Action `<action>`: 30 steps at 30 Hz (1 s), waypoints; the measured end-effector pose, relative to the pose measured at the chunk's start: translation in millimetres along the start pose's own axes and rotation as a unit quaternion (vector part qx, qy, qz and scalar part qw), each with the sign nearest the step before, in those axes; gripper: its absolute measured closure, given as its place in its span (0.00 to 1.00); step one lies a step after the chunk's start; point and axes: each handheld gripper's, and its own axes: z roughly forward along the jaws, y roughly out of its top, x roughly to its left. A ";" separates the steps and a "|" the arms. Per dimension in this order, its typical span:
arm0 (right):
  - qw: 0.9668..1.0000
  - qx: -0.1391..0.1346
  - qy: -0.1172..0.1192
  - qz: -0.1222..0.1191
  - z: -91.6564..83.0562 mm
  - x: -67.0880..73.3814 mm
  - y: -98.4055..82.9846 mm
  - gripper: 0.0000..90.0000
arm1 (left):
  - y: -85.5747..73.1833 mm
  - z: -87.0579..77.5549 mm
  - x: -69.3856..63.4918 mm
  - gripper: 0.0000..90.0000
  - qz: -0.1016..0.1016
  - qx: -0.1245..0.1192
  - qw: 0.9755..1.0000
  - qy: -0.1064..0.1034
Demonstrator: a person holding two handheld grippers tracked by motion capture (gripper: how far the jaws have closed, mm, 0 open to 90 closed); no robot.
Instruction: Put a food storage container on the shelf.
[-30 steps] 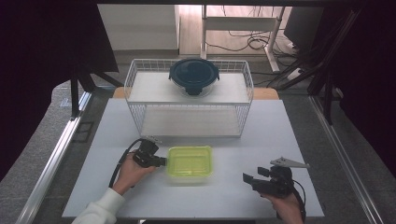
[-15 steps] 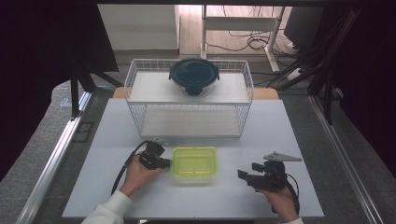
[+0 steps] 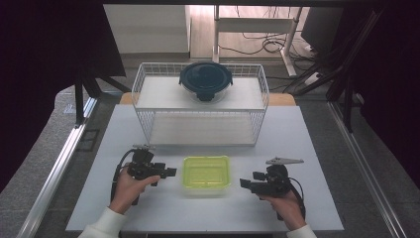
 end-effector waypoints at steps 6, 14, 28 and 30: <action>0.999 0.004 0.023 0.022 8.3 -2.1 8.3 0.38 | 2.7 12.6 0.3 0.37 -0.022 0.002 0.999 -0.037; 0.994 0.027 0.075 0.072 35.6 -10.2 19.3 0.39 | 3.0 24.4 10.9 0.36 -0.064 -0.013 0.996 -0.061; 0.990 0.036 0.096 0.095 54.6 -9.5 22.7 0.47 | 0.2 34.4 13.8 0.39 -0.079 -0.015 0.994 -0.076; 0.989 0.035 0.100 0.102 56.3 -10.2 22.1 0.50 | -1.5 37.2 14.3 0.40 -0.085 -0.013 0.992 -0.087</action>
